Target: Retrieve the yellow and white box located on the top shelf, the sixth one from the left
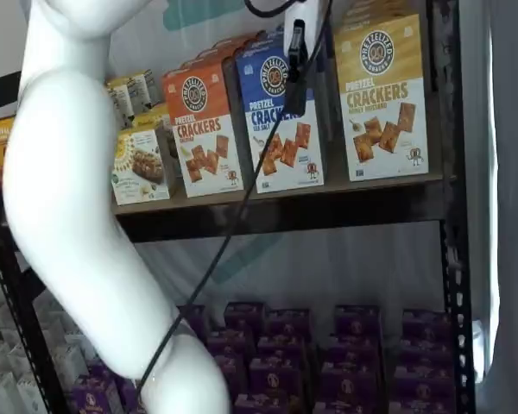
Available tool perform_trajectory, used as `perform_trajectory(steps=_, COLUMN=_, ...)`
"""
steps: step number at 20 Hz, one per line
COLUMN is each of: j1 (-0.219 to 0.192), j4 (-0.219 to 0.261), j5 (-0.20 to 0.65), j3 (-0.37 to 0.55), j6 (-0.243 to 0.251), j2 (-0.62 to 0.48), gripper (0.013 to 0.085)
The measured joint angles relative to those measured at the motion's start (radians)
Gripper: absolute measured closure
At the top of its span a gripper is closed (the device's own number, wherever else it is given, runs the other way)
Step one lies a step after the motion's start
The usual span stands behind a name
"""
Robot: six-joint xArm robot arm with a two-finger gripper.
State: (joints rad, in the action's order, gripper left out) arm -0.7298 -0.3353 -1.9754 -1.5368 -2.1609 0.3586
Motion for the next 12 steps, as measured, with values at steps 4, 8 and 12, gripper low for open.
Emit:
perform_trajectory(steps=4, j1=0.028, j4=0.04, j5=-0.007, j3=0.025, j6=0.008, j2=0.02, gripper=0.013)
perform_trajectory(steps=8, j1=0.033, j4=0.038, j5=0.012, j3=0.065, j6=0.01, j2=0.05, gripper=0.013)
perform_trajectory(steps=12, j1=0.004, j4=-0.017, j5=0.022, j3=0.076, j6=0.008, j2=0.061, gripper=0.013)
